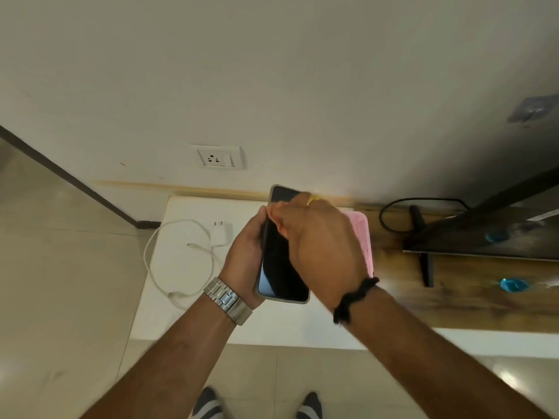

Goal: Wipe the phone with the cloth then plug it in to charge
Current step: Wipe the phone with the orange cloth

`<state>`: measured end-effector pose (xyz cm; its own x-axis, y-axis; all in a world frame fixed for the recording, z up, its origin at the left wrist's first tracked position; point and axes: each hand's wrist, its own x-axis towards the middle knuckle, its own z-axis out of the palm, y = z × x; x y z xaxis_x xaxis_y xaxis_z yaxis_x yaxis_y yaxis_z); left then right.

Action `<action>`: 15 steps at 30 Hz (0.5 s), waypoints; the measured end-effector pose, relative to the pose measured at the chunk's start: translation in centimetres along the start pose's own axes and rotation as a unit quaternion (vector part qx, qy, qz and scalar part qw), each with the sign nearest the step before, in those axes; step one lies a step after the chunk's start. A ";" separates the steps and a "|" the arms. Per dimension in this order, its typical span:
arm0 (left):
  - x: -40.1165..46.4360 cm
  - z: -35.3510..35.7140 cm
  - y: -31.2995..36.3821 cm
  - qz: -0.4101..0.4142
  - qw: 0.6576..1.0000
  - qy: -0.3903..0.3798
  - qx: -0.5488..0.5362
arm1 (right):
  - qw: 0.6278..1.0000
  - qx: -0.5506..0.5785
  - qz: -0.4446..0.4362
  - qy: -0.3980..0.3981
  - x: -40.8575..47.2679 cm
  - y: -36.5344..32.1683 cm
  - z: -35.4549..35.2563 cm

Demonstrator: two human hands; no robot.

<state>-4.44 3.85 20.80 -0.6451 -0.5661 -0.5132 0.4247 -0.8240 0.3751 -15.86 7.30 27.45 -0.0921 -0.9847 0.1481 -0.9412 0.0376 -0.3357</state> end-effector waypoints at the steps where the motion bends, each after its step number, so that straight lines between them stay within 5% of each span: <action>1: 0.0 -0.1 -0.1 0.002 1.000 0.000 -0.003 | 0.999 0.024 -0.018 -0.010 -0.8 -0.3 -0.1; 7: -0.3 0.2 -0.4 -0.040 0.999 0.006 0.030 | 0.997 -0.040 0.056 0.020 2.1 1.1 -0.5; 11: -0.4 0.4 -0.6 -0.016 1.000 -0.021 -0.011 | 1.000 0.013 -0.015 0.000 -0.2 -0.4 -0.4; 15: -0.4 -0.1 -0.6 -0.037 0.999 0.014 0.032 | 0.997 -0.033 0.061 -0.019 2.8 1.3 -0.8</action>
<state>-4.37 4.60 20.69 -0.6550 -0.5045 -0.5626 0.3338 -0.8611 0.3835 -17.57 4.72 28.17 -0.1959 -0.9779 0.0735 -0.9435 0.1675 -0.2860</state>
